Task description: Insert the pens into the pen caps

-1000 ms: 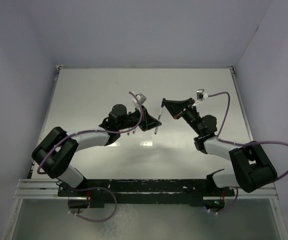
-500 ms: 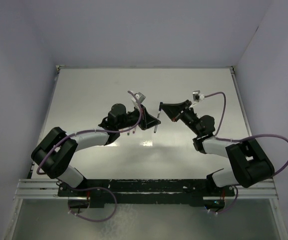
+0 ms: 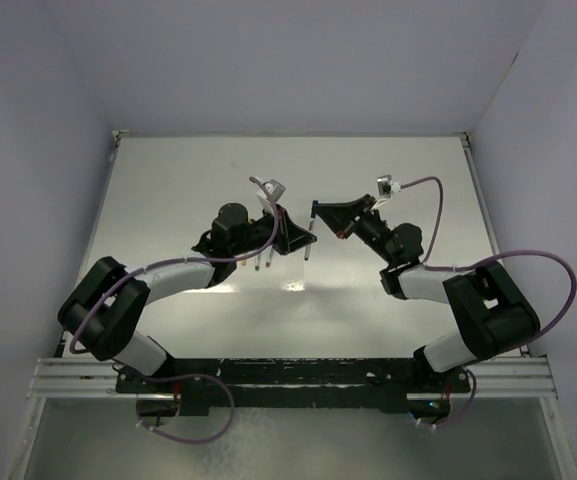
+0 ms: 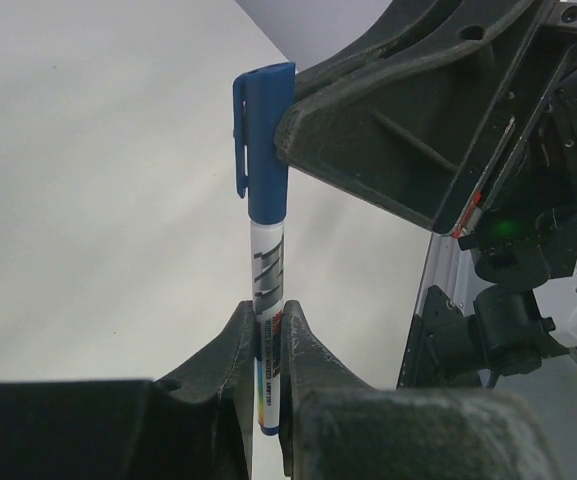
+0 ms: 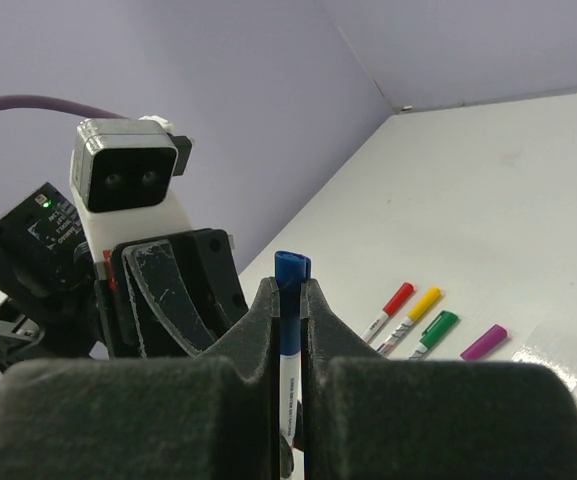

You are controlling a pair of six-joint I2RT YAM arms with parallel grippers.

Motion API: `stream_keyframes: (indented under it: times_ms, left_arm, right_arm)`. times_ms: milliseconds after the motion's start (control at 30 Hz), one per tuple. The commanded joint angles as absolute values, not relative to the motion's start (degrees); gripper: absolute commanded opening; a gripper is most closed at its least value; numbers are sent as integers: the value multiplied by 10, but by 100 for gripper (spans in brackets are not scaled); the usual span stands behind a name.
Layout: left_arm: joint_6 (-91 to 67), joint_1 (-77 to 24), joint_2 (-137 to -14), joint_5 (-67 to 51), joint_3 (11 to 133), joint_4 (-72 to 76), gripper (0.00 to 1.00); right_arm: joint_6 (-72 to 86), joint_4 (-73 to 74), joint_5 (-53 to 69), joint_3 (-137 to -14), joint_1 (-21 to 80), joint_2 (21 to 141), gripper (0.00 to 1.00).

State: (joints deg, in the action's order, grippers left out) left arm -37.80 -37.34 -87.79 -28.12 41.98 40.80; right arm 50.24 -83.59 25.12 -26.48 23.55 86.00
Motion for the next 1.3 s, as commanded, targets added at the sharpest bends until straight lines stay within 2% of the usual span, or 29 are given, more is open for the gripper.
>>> stream_keyframes:
  times_ms: [0, 500, 667, 900, 1067, 1267]
  left_arm:
    - [-340, -358, -817, -204, 493, 484, 0]
    - [-224, -353, -807, -84, 594, 403, 0]
    - [-214, -352, -802, -88, 597, 367, 0]
    - [-218, -352, -805, -89, 583, 241, 0]
    - [-240, -352, -806, -124, 554, 214, 0]
    - [-240, -352, -794, -123, 540, 218, 0]
  right_arm:
    - [465, -748, 327, -269, 266, 875, 0]
    - [364, -548, 256, -313, 346, 896, 0]
    - [372, -569, 249, -316, 348, 903, 0]
    - [356, -567, 203, -357, 347, 867, 0]
    - [275, -433, 92, -435, 347, 835, 0]
    - [250, -380, 61, -472, 348, 844, 0]
